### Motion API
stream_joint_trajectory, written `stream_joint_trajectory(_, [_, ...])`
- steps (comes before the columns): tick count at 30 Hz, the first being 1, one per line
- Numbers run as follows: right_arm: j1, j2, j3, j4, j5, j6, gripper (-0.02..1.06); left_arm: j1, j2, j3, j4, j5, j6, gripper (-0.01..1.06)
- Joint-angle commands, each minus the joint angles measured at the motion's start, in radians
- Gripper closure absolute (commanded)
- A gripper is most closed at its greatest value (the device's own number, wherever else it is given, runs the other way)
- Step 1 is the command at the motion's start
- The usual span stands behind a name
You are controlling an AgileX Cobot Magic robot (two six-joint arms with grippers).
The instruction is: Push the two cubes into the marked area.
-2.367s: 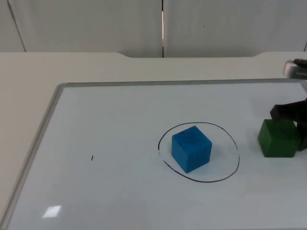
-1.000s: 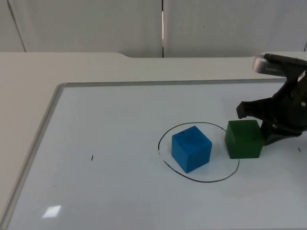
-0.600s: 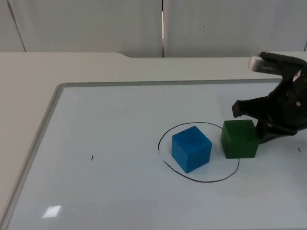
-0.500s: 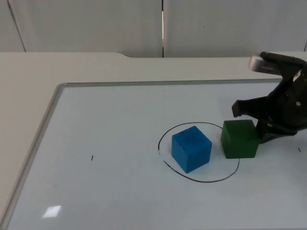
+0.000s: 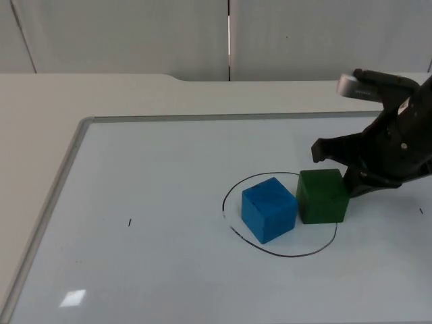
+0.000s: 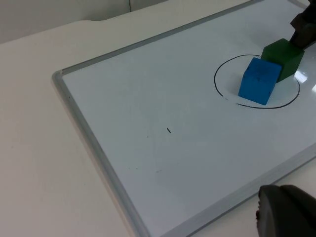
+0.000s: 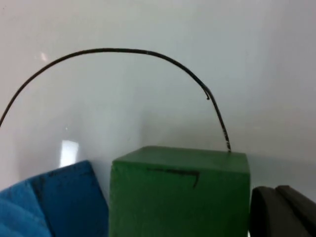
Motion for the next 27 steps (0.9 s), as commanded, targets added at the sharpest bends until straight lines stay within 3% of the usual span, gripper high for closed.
stream_joint_trajectory(1, [0.006, -0.006, -0.004, 0.002, -0.012, 0.007, 1.04, 0.001, -0.002, 0.005, 0.001, -0.001, 0.002, 1.05])
stream_joint_trajectory(27, [0.006, -0.006, -0.004, 0.044, -0.007, 0.004, 1.04, 0.001, -0.002, 0.005, 0.001, -0.001, 0.002, 1.05])
